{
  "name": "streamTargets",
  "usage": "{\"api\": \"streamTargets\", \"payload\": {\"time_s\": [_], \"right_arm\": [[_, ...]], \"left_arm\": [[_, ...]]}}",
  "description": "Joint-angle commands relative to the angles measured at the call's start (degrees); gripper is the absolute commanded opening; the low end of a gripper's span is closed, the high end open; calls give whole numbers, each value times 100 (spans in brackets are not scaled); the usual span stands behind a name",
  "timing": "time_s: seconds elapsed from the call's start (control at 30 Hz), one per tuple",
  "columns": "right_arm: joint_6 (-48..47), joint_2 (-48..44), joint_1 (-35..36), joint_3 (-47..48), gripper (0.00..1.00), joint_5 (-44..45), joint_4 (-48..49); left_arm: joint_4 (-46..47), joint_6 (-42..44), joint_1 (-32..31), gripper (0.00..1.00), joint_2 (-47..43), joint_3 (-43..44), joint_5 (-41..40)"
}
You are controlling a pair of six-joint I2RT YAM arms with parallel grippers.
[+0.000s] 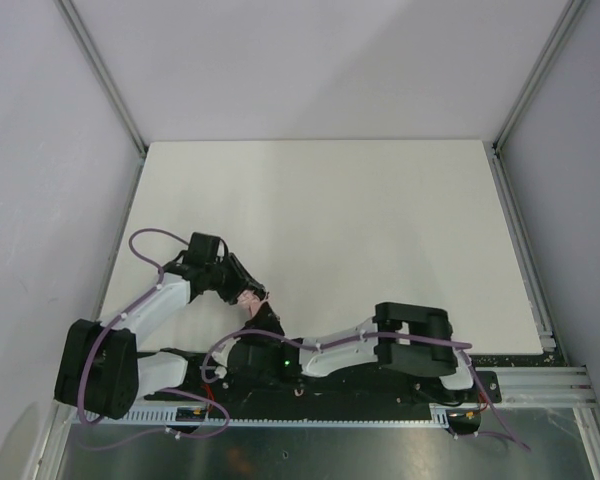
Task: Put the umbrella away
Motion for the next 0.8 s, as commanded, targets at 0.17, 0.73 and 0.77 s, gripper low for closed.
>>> {"api": "streamTargets", "payload": {"time_s": [0.17,0.73,0.77], "right_arm": [[-165,1430,166,404,0,-466,-297],[2574,-2389,-2,-107,99,-1132,-1102],[2722,-2660,-8,-195,99,-1333,-1159]], "left_arm": [[-59,-932,-127,0,-179,703,1377],[1085,632,349,0,-264,1796,1054],[1118,657,379,0,-257,1883,1045]]}}
